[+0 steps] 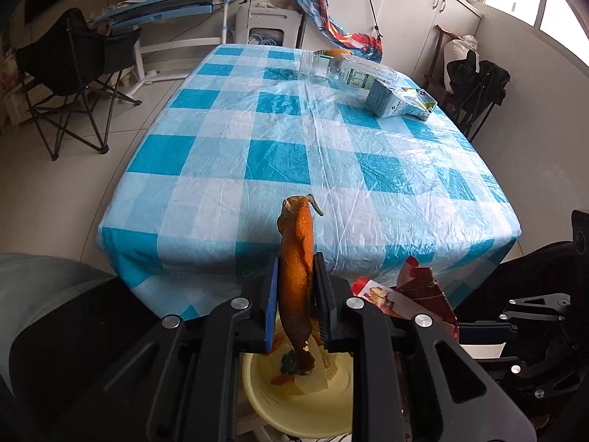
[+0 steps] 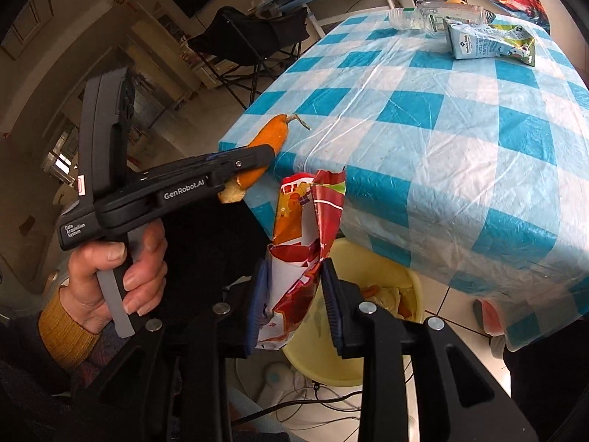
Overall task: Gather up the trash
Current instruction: 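Open the right tool over the bucket while the left tool releases the peel, then reach the left tool to the clear plastic bottle while the right tool grasps the juice carton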
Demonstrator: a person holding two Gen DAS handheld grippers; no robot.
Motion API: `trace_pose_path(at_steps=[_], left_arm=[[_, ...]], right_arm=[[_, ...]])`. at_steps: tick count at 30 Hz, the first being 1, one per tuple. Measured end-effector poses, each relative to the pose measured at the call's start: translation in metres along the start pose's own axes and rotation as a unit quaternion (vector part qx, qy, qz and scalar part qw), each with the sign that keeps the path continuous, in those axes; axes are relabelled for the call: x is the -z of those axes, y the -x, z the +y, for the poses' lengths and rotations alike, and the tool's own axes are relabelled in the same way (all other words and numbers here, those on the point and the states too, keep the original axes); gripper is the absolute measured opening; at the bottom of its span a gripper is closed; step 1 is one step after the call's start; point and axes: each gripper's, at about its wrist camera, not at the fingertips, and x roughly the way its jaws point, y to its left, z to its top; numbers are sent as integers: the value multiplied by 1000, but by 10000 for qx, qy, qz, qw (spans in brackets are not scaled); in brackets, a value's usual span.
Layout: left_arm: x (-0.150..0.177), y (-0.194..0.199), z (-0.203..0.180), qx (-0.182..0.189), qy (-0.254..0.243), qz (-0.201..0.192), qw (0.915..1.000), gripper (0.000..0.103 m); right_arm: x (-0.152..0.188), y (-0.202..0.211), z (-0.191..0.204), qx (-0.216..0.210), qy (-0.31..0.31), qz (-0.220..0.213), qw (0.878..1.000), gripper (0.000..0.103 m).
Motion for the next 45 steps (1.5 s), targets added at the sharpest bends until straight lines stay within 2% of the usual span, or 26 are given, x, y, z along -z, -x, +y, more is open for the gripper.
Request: trace_pose_path(at_steps=[2, 5, 8, 12, 14, 15, 17, 20, 26, 29, 32, 35, 42, 45], left_arm=[[8, 3, -3, -2, -25, 85, 10000, 18], [17, 6, -9, -18, -123, 178, 9998, 18], [24, 7, -15, -7, -228, 313, 9993, 18], [33, 0, -25, 90, -473, 715, 9963, 18], [37, -5, -30, 99, -653, 926, 9935, 27], [39, -5, -33, 83, -724, 935, 9929, 31], [37, 0, -36, 58, -794, 816, 9935, 47], [23, 10, -37, -97, -952, 447, 9944, 50], [-35, 19, -38, -256, -1074, -285, 9935, 56], [-71, 16, -48, -313, -1365, -725, 9875, 62], [-113, 3, -56, -242, -1600, -1009, 9816, 63], [-161, -21, -57, -47, -1558, -1032, 9824, 63], [-262, -85, -54, 440, -778, -1033, 9906, 64], [-292, -117, -71, 448, -951, -1031, 9891, 66]], right_arm=[[0, -3, 0, 71, -28, 21, 10000, 44], [-5, 0, -3, 139, -153, -137, 9997, 50], [-5, 6, -9, 178, -390, -364, 9984, 55], [1, 15, -22, 233, -749, -640, 9949, 59], [11, 25, -26, 287, -910, -767, 9925, 60], [10, 27, -29, 339, -965, -811, 9914, 61], [6, 33, -33, 486, -1021, -861, 9898, 64], [-9, 39, -36, 752, -940, -922, 9884, 65], [-47, 52, -45, 1007, -616, -1092, 9870, 69], [-61, 56, -57, 1037, -657, -1162, 9856, 70], [-75, 57, -77, 949, -948, -1274, 9827, 72], [-87, 53, -97, 830, -1321, -1304, 9791, 72], [-100, 53, -148, 608, -2188, -1404, 9637, 72], [-106, 54, -171, 465, -2652, -1498, 9514, 72]])
